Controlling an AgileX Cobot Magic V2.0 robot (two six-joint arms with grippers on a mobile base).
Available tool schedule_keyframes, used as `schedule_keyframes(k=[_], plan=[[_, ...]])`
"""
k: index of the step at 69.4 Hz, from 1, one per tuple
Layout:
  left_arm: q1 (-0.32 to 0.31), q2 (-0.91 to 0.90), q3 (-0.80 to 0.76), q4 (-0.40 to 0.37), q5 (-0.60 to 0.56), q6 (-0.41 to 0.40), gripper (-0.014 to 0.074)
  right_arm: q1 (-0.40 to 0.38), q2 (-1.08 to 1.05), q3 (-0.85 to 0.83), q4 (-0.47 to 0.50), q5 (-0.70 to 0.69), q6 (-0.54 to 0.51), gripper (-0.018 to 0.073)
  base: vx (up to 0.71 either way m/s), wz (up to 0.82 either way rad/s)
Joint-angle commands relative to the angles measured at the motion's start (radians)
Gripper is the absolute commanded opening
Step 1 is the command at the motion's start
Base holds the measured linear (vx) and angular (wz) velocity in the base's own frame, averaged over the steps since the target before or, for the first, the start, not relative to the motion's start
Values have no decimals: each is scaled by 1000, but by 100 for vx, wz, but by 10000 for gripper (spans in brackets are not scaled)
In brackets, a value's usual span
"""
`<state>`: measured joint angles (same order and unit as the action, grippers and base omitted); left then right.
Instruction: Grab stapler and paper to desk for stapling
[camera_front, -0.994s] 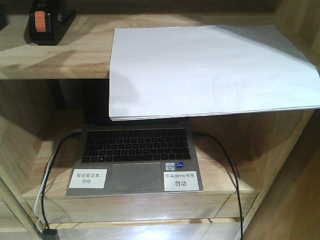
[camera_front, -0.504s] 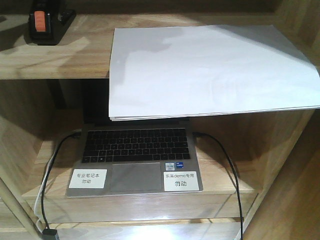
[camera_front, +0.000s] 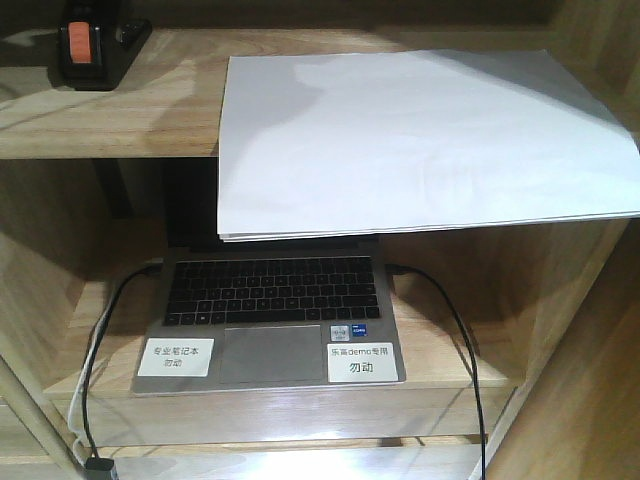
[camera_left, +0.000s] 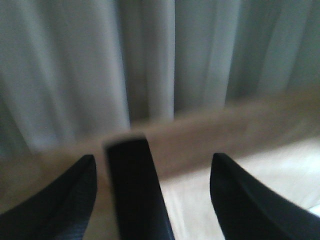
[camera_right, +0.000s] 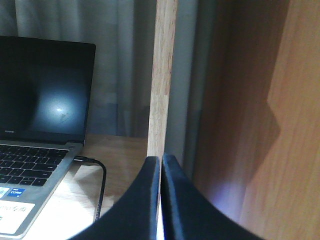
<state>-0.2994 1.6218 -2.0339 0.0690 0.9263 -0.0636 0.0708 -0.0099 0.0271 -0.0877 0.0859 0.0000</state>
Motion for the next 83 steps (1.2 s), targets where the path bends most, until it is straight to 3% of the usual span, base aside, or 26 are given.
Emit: schedule_keyframes(k=[1, 34, 41, 48, 59, 74, 83], plan=[[-9, 1, -48, 44, -20, -65, 472, -2, -10, 5, -7, -78, -6, -10, 0, 0], [-9, 50, -48, 71, 49, -103, 456, -2, -11, 5, -7, -78, -6, -10, 0, 0], [-9, 56, -48, 73, 75, -102, 390, -2, -11, 5, -7, -78, -6, -10, 0, 0], [-9, 58, -48, 79, 98, -102, 262, -2, -11, 5, -7, -78, -6, -10, 0, 0], [-9, 53, -48, 78, 108, -101, -11, -2, -11, 5, -7, -78, -6, -10, 0, 0], [-9, 23, -48, 64, 75, -100, -6, -2, -11, 5, -7, -78, -6, -10, 0, 0], [-9, -10, -47, 25, 75, -47, -6, -2, -11, 5, -7, -78, -6, -10, 0, 0]])
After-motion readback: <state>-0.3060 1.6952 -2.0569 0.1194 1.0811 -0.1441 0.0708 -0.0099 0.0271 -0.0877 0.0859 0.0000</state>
